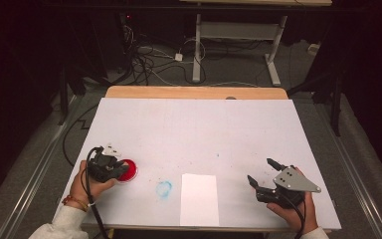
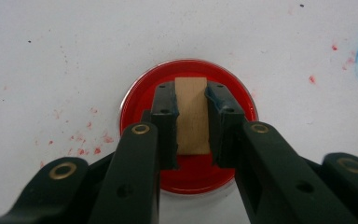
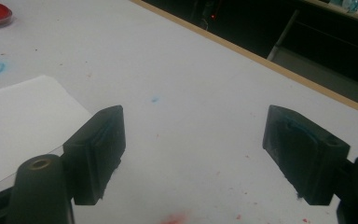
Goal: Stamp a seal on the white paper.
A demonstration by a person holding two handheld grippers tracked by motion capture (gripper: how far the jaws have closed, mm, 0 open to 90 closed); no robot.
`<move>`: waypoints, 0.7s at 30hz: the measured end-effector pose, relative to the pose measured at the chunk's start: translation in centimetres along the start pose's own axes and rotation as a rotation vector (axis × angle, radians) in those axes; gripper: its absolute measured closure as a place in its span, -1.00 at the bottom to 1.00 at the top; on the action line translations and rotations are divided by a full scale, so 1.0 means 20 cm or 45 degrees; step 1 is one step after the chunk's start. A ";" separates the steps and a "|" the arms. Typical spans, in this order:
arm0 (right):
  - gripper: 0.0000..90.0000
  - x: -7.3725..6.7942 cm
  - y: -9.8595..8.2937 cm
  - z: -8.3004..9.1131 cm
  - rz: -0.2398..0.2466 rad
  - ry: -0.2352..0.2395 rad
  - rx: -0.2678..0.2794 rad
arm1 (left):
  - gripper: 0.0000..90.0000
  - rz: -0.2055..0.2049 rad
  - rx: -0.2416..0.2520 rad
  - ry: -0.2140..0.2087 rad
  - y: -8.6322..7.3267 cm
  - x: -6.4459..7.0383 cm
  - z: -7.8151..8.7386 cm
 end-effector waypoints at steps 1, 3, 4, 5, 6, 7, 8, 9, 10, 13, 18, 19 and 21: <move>-0.53 0.00 0.00 0.00 0.000 0.001 0.001 | 0.64 0.010 0.001 -0.004 0.00 0.00 0.00; -0.53 0.00 0.00 0.00 0.002 0.001 0.000 | 0.64 0.006 -0.003 0.002 0.00 0.00 0.00; -0.53 0.00 0.00 0.00 0.003 0.001 0.000 | 0.64 0.003 -0.008 0.011 0.00 0.00 -0.01; -0.53 0.00 0.00 0.00 0.003 0.001 0.000 | 0.64 -0.001 -0.012 0.017 0.00 0.01 -0.01; -0.53 0.00 0.00 0.00 0.003 0.000 0.001 | 0.64 -0.002 -0.016 0.019 0.00 0.01 -0.01; -0.53 0.00 0.00 0.00 0.003 0.000 0.001 | 0.64 0.001 -0.015 0.018 0.00 0.01 -0.01; -0.53 0.00 0.00 0.00 0.002 -0.001 0.002 | 0.64 0.007 -0.011 0.014 0.00 0.00 -0.01; -0.53 0.00 0.00 0.00 0.002 -0.001 0.002 | 0.64 0.013 -0.008 0.008 0.00 0.00 -0.01; -0.53 0.00 0.00 0.00 -0.001 -0.003 0.003 | 0.64 0.017 -0.008 0.004 0.00 0.00 -0.01; -0.53 0.00 0.00 0.00 0.002 -0.001 0.001 | 0.64 0.020 -0.013 0.006 0.00 0.00 -0.01; -0.53 -0.01 0.01 0.00 0.006 0.001 0.004 | 0.64 0.022 0.002 0.019 -0.01 0.01 -0.02; -0.53 -0.01 0.01 0.00 0.005 0.001 0.004 | 0.64 0.021 0.006 0.022 -0.01 0.01 -0.02; -0.53 -0.01 0.01 0.00 0.002 0.001 0.003 | 0.64 0.031 0.013 0.013 -0.01 0.01 -0.02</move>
Point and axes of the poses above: each handheld gripper's, and its own axes: z roughly backward along the jaws, y roughly out of its top, x roughly to its right, the point moved 8 cm from there along -z, roughly forward along the jaws, and after that the axes turned 3 degrees about -z, right-handed, at the moved point
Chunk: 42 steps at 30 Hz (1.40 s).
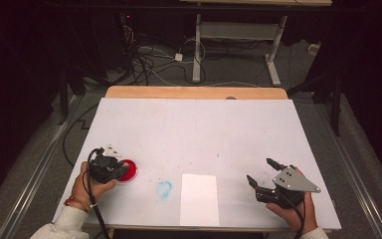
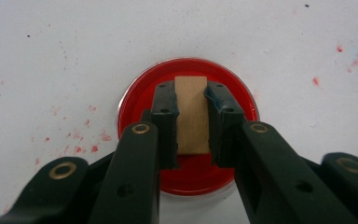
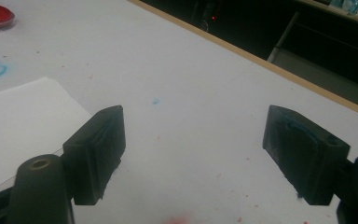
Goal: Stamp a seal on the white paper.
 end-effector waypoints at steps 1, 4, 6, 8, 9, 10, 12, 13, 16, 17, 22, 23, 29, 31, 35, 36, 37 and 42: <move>-0.53 0.00 0.00 0.00 0.002 0.000 0.000 | 0.64 0.001 0.003 -0.003 0.00 0.00 0.00; -0.53 0.00 0.00 0.00 0.005 0.002 -0.001 | 0.64 0.002 0.005 -0.004 0.00 0.00 0.00; -0.53 0.00 0.00 0.00 0.008 0.003 -0.002 | 0.64 -0.003 0.001 0.003 0.00 0.00 0.00; -0.53 0.00 0.00 0.00 0.003 0.002 0.001 | 0.64 -0.001 -0.005 0.005 0.00 0.00 0.01; -0.53 0.00 0.00 0.00 0.003 0.002 0.001 | 0.64 -0.003 -0.009 0.005 0.01 0.00 0.01; -0.53 0.00 0.00 0.00 0.004 0.002 0.001 | 0.64 0.001 -0.011 0.001 0.01 0.00 0.01; -0.53 0.00 0.00 0.00 0.004 0.001 0.001 | 0.64 0.003 -0.014 0.000 0.01 0.00 0.02; -0.53 0.00 0.00 0.00 0.003 -0.002 0.001 | 0.64 0.003 -0.007 0.006 0.02 0.00 0.03; -0.53 0.01 0.00 0.00 -0.002 -0.004 0.003 | 0.64 0.000 0.052 -0.003 0.06 0.02 0.08; -0.53 0.01 0.00 0.00 -0.001 -0.005 0.003 | 0.64 -0.007 0.069 -0.011 0.07 0.03 0.09; -0.53 0.01 0.00 0.00 0.002 -0.007 0.002 | 0.64 -0.054 0.137 -0.037 0.13 0.10 0.16; -0.53 0.01 0.00 0.01 0.001 -0.009 0.003 | 0.64 -0.068 0.143 -0.039 0.14 0.11 0.17; -0.53 0.03 0.00 0.01 -0.004 -0.016 0.009 | 0.64 -0.142 0.193 -0.075 0.22 0.21 0.20; -0.53 0.03 0.00 0.01 -0.003 -0.018 0.008 | 0.64 -0.170 0.207 -0.096 0.25 0.26 0.20; -0.53 0.03 0.00 0.01 -0.005 -0.015 0.009 | 0.64 -0.240 0.224 -0.119 0.30 0.36 0.21; -0.53 0.03 0.00 0.01 -0.006 -0.016 0.008 | 0.64 -0.251 0.233 -0.127 0.32 0.38 0.22; -0.53 0.03 0.00 0.01 -0.006 -0.015 0.007 | 0.64 -0.261 0.238 -0.133 0.33 0.39 0.22; -0.53 0.03 0.00 0.01 -0.011 -0.016 0.010 | 0.64 -0.311 0.245 -0.164 0.37 0.46 0.22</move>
Point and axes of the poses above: each handheld gripper's, and its own axes: z roughly backward along the jaws, y roughly out of its top, x roughly to its right, the point moved 8 cm from there along -z, roughly forward along the jaws, and after that the axes turned 3 degrees about -z, right-handed, at the moved point
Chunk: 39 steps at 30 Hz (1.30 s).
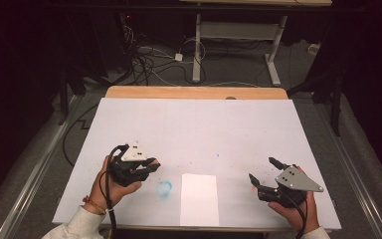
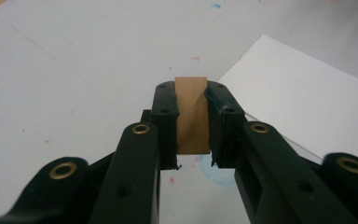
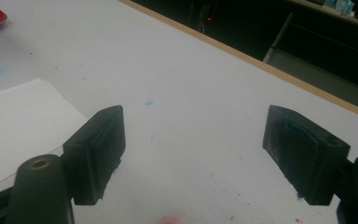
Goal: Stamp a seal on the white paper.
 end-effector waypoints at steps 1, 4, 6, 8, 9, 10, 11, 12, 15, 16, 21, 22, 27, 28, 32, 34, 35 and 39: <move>-0.53 0.00 0.00 0.00 0.000 0.000 0.001 | 0.64 -0.005 -0.002 -0.001 0.01 0.01 -0.01; -0.53 0.00 0.00 0.00 -0.003 -0.004 0.002 | 0.64 -0.020 -0.002 -0.014 0.03 0.03 -0.02; -0.53 0.00 0.00 0.00 -0.004 -0.004 0.000 | 0.64 -0.031 -0.001 -0.023 0.04 0.04 -0.03; -0.53 0.00 0.00 0.00 -0.003 -0.004 0.000 | 0.64 -0.043 0.003 -0.035 0.06 0.06 -0.04; -0.53 0.00 0.00 0.00 -0.004 -0.005 -0.001 | 0.64 -0.050 0.002 -0.041 0.07 0.07 -0.04; -0.53 0.00 0.00 0.00 -0.004 -0.005 -0.002 | 0.64 -0.056 0.005 -0.043 0.07 0.08 -0.05; -0.53 0.00 0.00 0.00 -0.004 -0.004 -0.001 | 0.64 -0.062 0.005 -0.051 0.08 0.09 -0.06; -0.53 0.00 0.00 0.01 -0.005 -0.005 -0.002 | 0.64 -0.068 0.002 -0.059 0.09 0.10 -0.06; -0.53 0.00 -0.01 0.01 -0.004 -0.006 -0.002 | 0.64 -0.088 -0.007 -0.073 0.10 0.13 -0.09; -0.53 0.00 -0.01 0.01 -0.003 -0.007 -0.003 | 0.64 -0.097 -0.012 -0.075 0.11 0.14 -0.09; -0.53 0.00 -0.01 0.01 -0.001 -0.003 -0.006 | 0.64 -0.126 -0.018 -0.113 0.13 0.19 -0.13; -0.53 0.00 -0.01 0.01 0.000 -0.004 -0.007 | 0.64 -0.132 -0.024 -0.121 0.14 0.19 -0.14; -0.53 0.00 -0.01 0.01 0.001 -0.003 -0.007 | 0.64 -0.146 -0.041 -0.156 0.15 0.24 -0.21; -0.53 0.00 -0.01 0.01 0.002 -0.002 -0.008 | 0.64 -0.154 -0.047 -0.162 0.15 0.25 -0.22; -0.53 0.00 -0.01 0.00 0.005 0.001 -0.013 | 0.64 -0.179 -0.070 -0.185 0.15 0.28 -0.25; -0.53 0.00 -0.01 0.00 0.006 0.001 -0.014 | 0.64 -0.185 -0.086 -0.195 0.15 0.29 -0.28; -0.53 0.00 -0.01 0.00 0.005 0.000 -0.016 | 0.64 -0.188 -0.089 -0.205 0.15 0.30 -0.29; -0.53 0.00 -0.02 0.00 0.009 0.003 -0.020 | 0.64 -0.212 -0.108 -0.232 0.16 0.35 -0.34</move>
Point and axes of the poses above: each handheld gripper's, and its own axes: z roughly backward along the jaws, y roughly out of its top, x roughly to its right, the point moved 8 cm from there along -z, roughly forward along the jaws, and after that the axes turned 3 degrees about -z, right-handed, at the moved point
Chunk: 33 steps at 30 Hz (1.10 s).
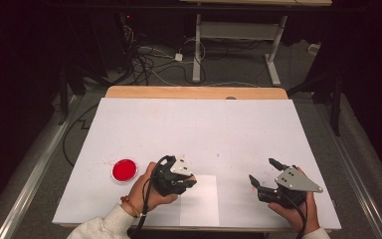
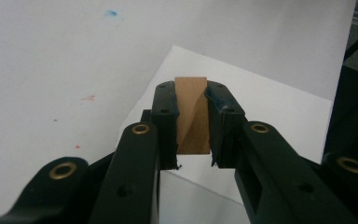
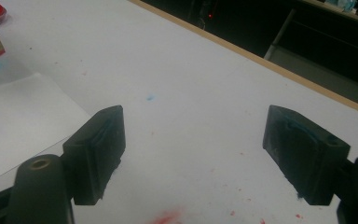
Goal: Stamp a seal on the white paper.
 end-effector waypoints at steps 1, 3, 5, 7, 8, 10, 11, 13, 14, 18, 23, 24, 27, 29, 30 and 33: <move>-0.53 0.00 0.00 0.00 0.003 0.000 -0.001 | 0.64 -0.004 -0.004 -0.009 0.00 0.01 -0.01; -0.53 0.00 0.00 0.00 0.004 0.001 -0.001 | 0.64 -0.017 -0.017 -0.018 0.01 0.02 -0.04; -0.53 0.00 0.00 0.00 0.003 0.003 -0.001 | 0.64 -0.019 -0.027 -0.032 0.01 0.03 -0.06; -0.53 0.00 0.00 0.00 0.002 0.004 -0.001 | 0.64 -0.024 -0.040 -0.041 0.01 0.04 -0.09; -0.53 0.00 0.00 0.00 0.001 0.004 -0.001 | 0.64 -0.026 -0.047 -0.043 0.01 0.04 -0.10; -0.53 0.00 0.00 0.00 0.002 0.006 -0.004 | 0.64 -0.024 -0.060 -0.054 0.00 0.05 -0.12; -0.53 -0.01 0.00 0.00 0.003 0.007 -0.005 | 0.64 -0.019 -0.062 -0.061 0.00 0.05 -0.14; -0.53 -0.01 0.00 0.00 0.006 0.008 -0.007 | 0.64 -0.028 -0.083 -0.070 -0.01 0.05 -0.16; -0.53 -0.01 0.00 0.00 0.007 0.008 -0.009 | 0.64 -0.025 -0.089 -0.072 -0.01 0.05 -0.17; -0.53 -0.01 -0.01 0.00 0.014 0.006 -0.012 | 0.64 -0.015 -0.102 -0.098 -0.01 0.06 -0.20; -0.53 -0.01 -0.01 0.00 0.015 0.000 -0.014 | 0.64 -0.021 -0.149 -0.120 -0.03 0.06 -0.23; -0.53 -0.01 -0.01 0.00 0.015 0.000 -0.015 | 0.64 -0.023 -0.162 -0.122 -0.04 0.06 -0.24; -0.53 -0.01 -0.01 -0.01 0.020 0.005 -0.016 | 0.64 0.007 -0.150 -0.147 -0.04 0.06 -0.25; -0.53 -0.01 -0.01 -0.01 0.021 0.006 -0.015 | 0.64 0.009 -0.155 -0.148 -0.04 0.06 -0.25; -0.53 -0.01 -0.01 -0.01 0.021 0.005 -0.016 | 0.64 0.004 -0.159 -0.140 -0.04 0.06 -0.25; -0.53 -0.01 -0.01 -0.01 0.017 0.004 -0.013 | 0.64 -0.003 -0.165 -0.124 -0.04 0.06 -0.25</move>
Point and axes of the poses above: each handheld gripper's, and its own axes: z roughly backward along the jaws, y roughly out of its top, x roughly to its right, the point moved 8 cm from there along -z, roughly forward along the jaws, and after that the axes turned 3 degrees about -z, right-handed, at the moved point
